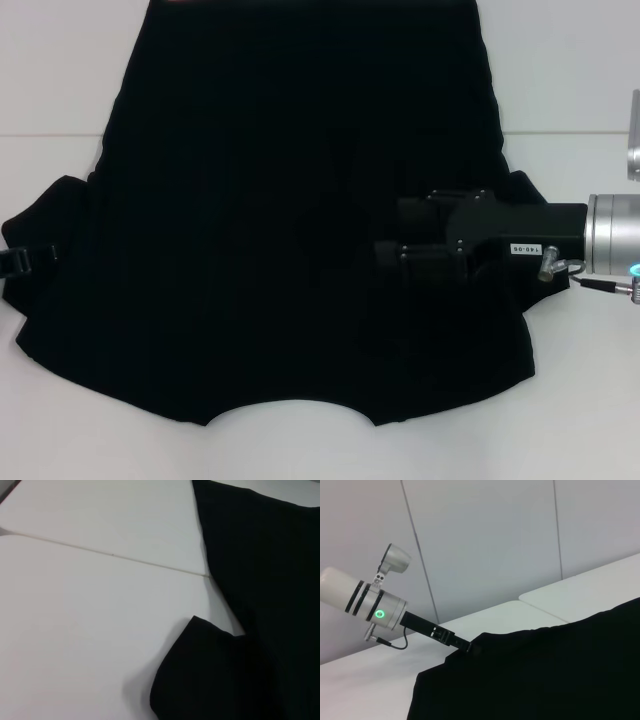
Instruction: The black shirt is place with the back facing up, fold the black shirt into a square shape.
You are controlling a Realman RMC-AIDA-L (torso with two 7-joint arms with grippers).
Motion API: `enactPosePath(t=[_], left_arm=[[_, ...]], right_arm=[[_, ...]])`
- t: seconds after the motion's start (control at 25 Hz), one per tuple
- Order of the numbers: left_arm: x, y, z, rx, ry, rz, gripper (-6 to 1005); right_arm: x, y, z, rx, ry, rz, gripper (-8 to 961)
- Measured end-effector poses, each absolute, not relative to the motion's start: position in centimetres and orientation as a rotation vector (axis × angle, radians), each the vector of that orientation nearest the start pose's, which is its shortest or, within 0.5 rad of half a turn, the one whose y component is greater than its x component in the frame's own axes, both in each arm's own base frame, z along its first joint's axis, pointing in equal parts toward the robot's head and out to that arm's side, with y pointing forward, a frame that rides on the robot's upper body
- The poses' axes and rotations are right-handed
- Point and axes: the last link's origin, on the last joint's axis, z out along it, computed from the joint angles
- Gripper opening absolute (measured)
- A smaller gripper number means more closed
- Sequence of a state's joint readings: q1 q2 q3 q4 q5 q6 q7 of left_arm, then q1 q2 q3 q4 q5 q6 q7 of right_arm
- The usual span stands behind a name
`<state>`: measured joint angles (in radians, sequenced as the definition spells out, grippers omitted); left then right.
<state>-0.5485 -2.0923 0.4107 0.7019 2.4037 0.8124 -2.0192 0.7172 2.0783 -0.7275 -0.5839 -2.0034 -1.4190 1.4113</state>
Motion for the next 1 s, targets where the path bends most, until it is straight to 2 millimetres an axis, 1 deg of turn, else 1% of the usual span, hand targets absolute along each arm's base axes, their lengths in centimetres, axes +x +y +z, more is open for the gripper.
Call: enactPosePath(t=[0.08, 0.32, 0.52, 0.72, 0.84, 1.0], left_arm=[[-38.1, 37.41, 5.83, -1.721, -1.365, -0.282, 836], [-38.09, 37.49, 5.87, -1.722, -1.358, -0.273, 666], [-38.12, 37.53, 5.9, -1.721, -1.352, -0.268, 389], [-38.15, 37.54, 5.94, -1.718, -1.35, -0.267, 185], [-38.16, 37.59, 6.04, -1.717, -1.346, -0.266, 1], [-38.13, 37.64, 6.07, -1.717, -1.344, -0.266, 1]], right_arm=[[20.99, 38.01, -1.8, -2.76, 0.517, 0.656, 819], [20.97, 38.02, -1.8, -2.76, 0.516, 0.657, 819], [20.96, 38.05, -1.75, -2.757, 0.516, 0.658, 819], [20.86, 38.13, -1.64, -2.751, 0.512, 0.668, 819], [20.79, 38.18, -1.58, -2.746, 0.507, 0.677, 819], [20.86, 38.29, -1.53, -2.732, 0.513, 0.683, 819]])
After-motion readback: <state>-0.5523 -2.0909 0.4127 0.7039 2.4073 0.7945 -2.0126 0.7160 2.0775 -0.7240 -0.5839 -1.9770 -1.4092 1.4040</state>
